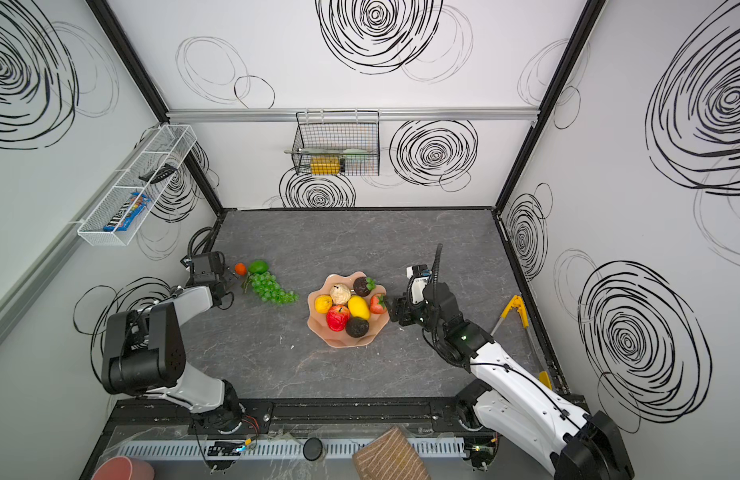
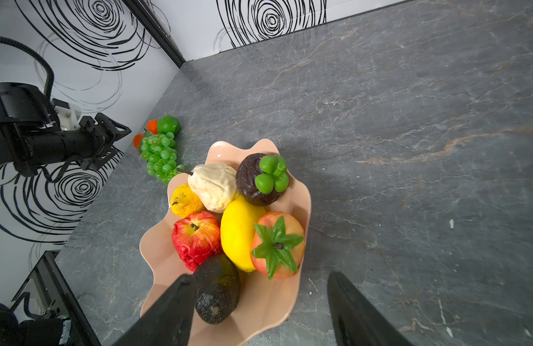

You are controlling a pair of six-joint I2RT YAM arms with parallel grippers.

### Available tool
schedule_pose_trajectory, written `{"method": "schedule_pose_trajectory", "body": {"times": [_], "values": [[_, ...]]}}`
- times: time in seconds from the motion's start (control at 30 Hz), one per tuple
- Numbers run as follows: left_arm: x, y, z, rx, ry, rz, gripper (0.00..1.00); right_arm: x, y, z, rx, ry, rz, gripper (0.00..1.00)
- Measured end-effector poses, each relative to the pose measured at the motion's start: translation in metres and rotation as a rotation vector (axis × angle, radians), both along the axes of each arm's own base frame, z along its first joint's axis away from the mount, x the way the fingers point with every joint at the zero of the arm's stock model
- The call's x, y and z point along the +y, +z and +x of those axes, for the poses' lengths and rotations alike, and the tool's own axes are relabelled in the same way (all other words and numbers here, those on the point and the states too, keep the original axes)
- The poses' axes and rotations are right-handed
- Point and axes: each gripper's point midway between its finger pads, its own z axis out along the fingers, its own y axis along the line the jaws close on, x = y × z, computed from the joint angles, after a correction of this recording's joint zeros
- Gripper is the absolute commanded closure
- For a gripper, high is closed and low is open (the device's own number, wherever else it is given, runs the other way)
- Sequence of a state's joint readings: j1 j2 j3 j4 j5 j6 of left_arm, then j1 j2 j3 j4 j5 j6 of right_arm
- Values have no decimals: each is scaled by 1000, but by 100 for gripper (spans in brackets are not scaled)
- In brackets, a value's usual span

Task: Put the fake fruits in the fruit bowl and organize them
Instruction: 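Lower the left gripper onto the green lime and close on it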

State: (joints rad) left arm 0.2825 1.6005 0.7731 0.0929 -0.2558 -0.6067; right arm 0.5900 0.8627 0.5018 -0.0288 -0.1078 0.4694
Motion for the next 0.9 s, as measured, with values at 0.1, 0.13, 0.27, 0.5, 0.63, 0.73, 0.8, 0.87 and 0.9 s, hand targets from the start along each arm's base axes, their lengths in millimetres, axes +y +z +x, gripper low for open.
{"method": "schedule_pose_trajectory", "body": {"times": [0.1,0.13,0.27,0.5,0.63,0.73,0.8,0.87,0.9], "values": [[1,-7,6,4,-11,-28,28,0,-1,-1,0,6,-3,25],[0,-8,8,1,-18,-39,29,0,-2,0,-1,7,-5,25],[-11,-14,17,-9,-66,-93,29,-2,-4,0,-1,10,-10,25],[-41,-20,28,-22,-165,-166,31,-1,-6,1,2,16,-10,25],[-56,-17,34,-37,-208,-177,28,-1,-10,1,8,16,-13,25],[-65,-13,37,-37,-231,-166,24,-1,-13,1,17,17,-18,25],[-70,-9,39,-33,-244,-149,23,0,-15,1,21,19,-19,25],[-73,-3,44,-33,-260,-127,22,0,-16,1,25,21,-19,25],[-75,2,48,-34,-267,-114,22,1,-16,1,26,23,-19,25]]}}
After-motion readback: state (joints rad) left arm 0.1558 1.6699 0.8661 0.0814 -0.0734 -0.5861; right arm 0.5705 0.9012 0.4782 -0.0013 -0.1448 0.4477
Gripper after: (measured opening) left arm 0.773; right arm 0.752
